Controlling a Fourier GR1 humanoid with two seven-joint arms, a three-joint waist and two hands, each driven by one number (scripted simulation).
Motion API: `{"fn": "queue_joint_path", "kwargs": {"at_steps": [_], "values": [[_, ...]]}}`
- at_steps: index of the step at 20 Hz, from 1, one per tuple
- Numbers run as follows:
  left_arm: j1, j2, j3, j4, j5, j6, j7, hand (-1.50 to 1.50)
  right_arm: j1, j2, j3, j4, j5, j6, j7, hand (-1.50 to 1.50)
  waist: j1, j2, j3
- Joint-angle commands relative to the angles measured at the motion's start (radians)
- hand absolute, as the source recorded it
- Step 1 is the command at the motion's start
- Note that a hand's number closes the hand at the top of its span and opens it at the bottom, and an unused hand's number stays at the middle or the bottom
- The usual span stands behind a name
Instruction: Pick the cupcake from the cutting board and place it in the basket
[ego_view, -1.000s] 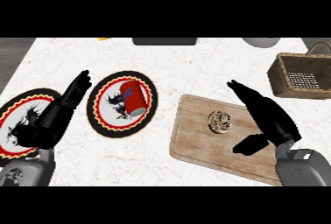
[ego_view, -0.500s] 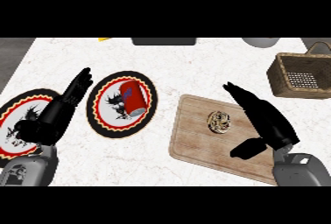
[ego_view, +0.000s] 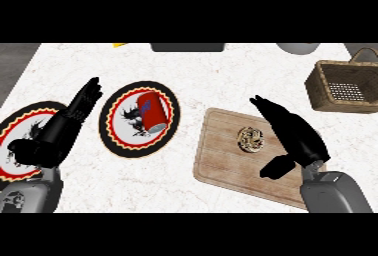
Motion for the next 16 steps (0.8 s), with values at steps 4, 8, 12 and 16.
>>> {"fn": "queue_joint_path", "kwargs": {"at_steps": [4, 8, 12, 16], "values": [[0.057, -0.042, -0.002, -0.035, -0.037, -0.003, -0.021, 0.0, -0.025, 0.066, 0.025, 0.034, 0.081, 0.011, 0.038, -1.5, 0.002, 0.0, 0.0], [0.018, -0.065, -0.011, -0.023, -0.052, -0.002, 0.006, 0.0, -0.09, 0.098, 0.004, 0.164, 0.119, -0.03, 0.009, -1.5, 0.002, 0.0, 0.0], [-0.028, -0.019, 0.059, 0.092, -0.031, -0.062, -0.061, 0.0, -0.053, 0.09, -0.012, 0.195, 0.136, -0.05, -0.029, -1.5, -0.001, 0.0, 0.0], [-0.016, -0.044, 0.039, 0.002, -0.049, -0.037, 0.007, 0.0, -0.103, 0.085, -0.043, 0.302, 0.151, -0.053, -0.059, -1.5, 0.003, 0.001, 0.0]]}}
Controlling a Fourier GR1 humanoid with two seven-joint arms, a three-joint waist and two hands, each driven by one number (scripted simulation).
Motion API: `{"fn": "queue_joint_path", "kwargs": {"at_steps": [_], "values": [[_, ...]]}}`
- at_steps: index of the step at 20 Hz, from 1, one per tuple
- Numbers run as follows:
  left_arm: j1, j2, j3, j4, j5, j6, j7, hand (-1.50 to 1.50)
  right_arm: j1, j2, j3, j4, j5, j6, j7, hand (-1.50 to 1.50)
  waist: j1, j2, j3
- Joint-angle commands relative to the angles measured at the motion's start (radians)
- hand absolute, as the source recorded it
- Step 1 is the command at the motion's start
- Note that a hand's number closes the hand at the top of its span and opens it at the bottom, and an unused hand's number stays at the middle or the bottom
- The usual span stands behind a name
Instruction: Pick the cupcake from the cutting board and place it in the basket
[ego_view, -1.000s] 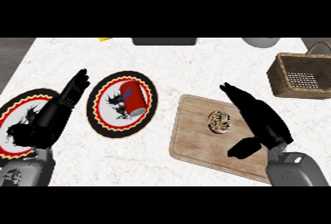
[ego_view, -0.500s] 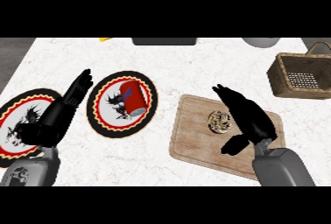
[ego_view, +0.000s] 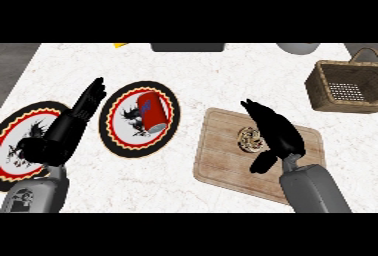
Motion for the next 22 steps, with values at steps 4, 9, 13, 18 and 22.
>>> {"fn": "queue_joint_path", "kwargs": {"at_steps": [4, 9, 13, 18, 22], "values": [[-0.014, -0.038, -0.014, 0.015, -0.041, 0.011, -0.007, 0.0, -0.006, 0.02, -0.022, 0.069, 0.028, -0.002, -0.025, -1.5, -0.001, 0.0, 0.0], [0.041, 0.002, 0.028, -0.083, 0.011, -0.046, 0.043, 0.0, -0.039, 0.043, -0.022, 0.164, 0.038, -0.008, -0.051, -1.5, 0.003, 0.0, 0.0], [0.029, -0.023, 0.015, -0.044, -0.01, -0.03, 0.009, 0.0, -0.061, 0.009, -0.017, 0.221, 0.042, 0.044, -0.104, 1.5, 0.004, 0.0, 0.0], [-0.006, -0.077, -0.035, -0.054, -0.085, 0.036, 0.037, 0.0, -0.044, 0.021, 0.013, 0.165, 0.078, 0.054, -0.094, 1.5, -0.001, 0.0, 0.0], [-0.029, -0.055, 0.005, -0.06, -0.033, 0.003, 0.09, 0.0, -0.027, -0.011, 0.064, 0.233, 0.151, -0.041, -0.197, 1.5, 0.002, 0.0, 0.0]]}}
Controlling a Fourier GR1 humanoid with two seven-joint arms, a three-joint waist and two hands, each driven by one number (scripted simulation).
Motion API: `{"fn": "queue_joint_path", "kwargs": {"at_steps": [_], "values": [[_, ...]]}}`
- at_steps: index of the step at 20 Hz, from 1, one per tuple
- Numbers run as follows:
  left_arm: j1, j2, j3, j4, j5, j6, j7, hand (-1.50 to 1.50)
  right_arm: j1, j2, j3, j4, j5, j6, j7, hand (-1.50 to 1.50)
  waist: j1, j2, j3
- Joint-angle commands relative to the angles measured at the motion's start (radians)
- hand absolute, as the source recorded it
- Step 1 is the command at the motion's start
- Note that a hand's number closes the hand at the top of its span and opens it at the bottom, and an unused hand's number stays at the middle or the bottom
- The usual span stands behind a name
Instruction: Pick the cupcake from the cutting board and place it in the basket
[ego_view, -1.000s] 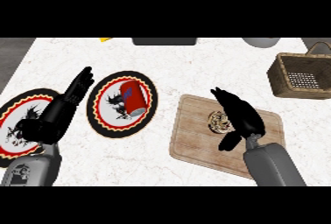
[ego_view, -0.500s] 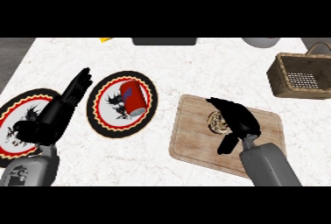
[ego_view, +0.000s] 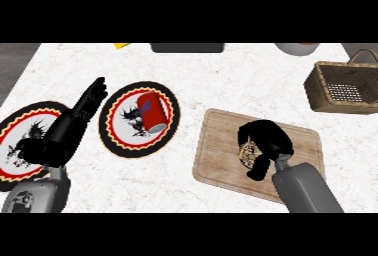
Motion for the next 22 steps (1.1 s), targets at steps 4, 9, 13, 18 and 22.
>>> {"fn": "queue_joint_path", "kwargs": {"at_steps": [4, 9, 13, 18, 22], "values": [[0.009, 0.014, 0.031, 0.036, 0.002, -0.012, -0.036, 0.0, 0.0, 0.044, 0.075, 0.037, 0.119, -0.135, -0.021, 1.5, 0.001, 0.007, 0.006], [0.055, 0.021, 0.043, 0.029, 0.013, -0.026, -0.075, 0.0, 0.293, -0.174, 0.088, -0.431, 0.046, 0.018, -0.119, 1.5, -0.033, -0.003, 0.004], [0.053, 0.047, 0.062, 0.03, 0.014, -0.037, -0.071, 0.0, 0.43, -0.312, -0.043, -0.669, -0.085, 0.081, -0.204, 1.5, -0.034, -0.001, 0.005], [0.039, 0.013, 0.031, 0.011, -0.012, -0.003, -0.04, 0.0, 0.569, -0.225, -0.14, -0.877, -0.33, 0.205, -0.164, 1.5, -0.039, -0.001, 0.005], [0.026, 0.005, 0.041, 0.038, -0.01, 0.009, -0.038, 0.0, 0.591, -0.109, -0.229, -1.027, -0.55, 0.232, -0.124, 1.5, -0.051, -0.002, 0.004]]}}
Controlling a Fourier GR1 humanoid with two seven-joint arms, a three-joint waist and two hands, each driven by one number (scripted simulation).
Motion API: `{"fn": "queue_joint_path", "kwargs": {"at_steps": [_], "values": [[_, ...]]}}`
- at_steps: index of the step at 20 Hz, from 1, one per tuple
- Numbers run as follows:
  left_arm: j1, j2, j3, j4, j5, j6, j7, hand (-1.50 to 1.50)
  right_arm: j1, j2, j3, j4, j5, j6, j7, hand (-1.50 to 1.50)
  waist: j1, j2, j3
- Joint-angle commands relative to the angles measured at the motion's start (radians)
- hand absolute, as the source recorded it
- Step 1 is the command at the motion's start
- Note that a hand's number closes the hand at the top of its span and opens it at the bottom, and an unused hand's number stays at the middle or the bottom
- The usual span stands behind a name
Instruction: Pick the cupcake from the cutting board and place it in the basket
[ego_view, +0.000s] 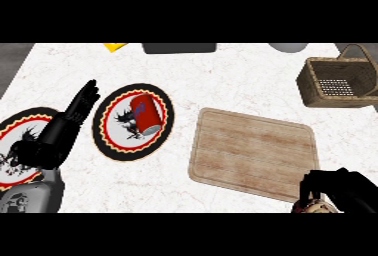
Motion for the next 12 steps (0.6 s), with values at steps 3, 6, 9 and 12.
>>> {"fn": "queue_joint_path", "kwargs": {"at_steps": [3, 6, 9, 12], "values": [[0.03, -0.007, -0.014, -0.057, -0.009, 0.008, 0.029, 0.0, 0.054, 0.141, -0.161, -0.259, -0.345, 0.043, 0.092, 1.5, 0.005, -0.004, 0.001], [0.01, -0.003, 0.0, -0.022, 0.011, -0.006, 0.018, 0.0, 0.098, 0.149, -0.253, -0.413, -0.5, 0.066, 0.183, 1.5, 0.001, 0.0, 0.0], [0.008, -0.013, -0.008, -0.054, 0.005, 0.008, 0.046, 0.0, 0.069, 0.142, -0.311, -0.478, -0.633, 0.064, 0.336, 1.5, 0.004, -0.002, -0.002], [0.019, -0.008, -0.018, -0.043, -0.005, -0.005, 0.009, 0.0, -0.016, 0.038, -0.476, -0.436, -0.801, 0.032, 0.451, 1.5, 0.018, 0.002, -0.002]]}}
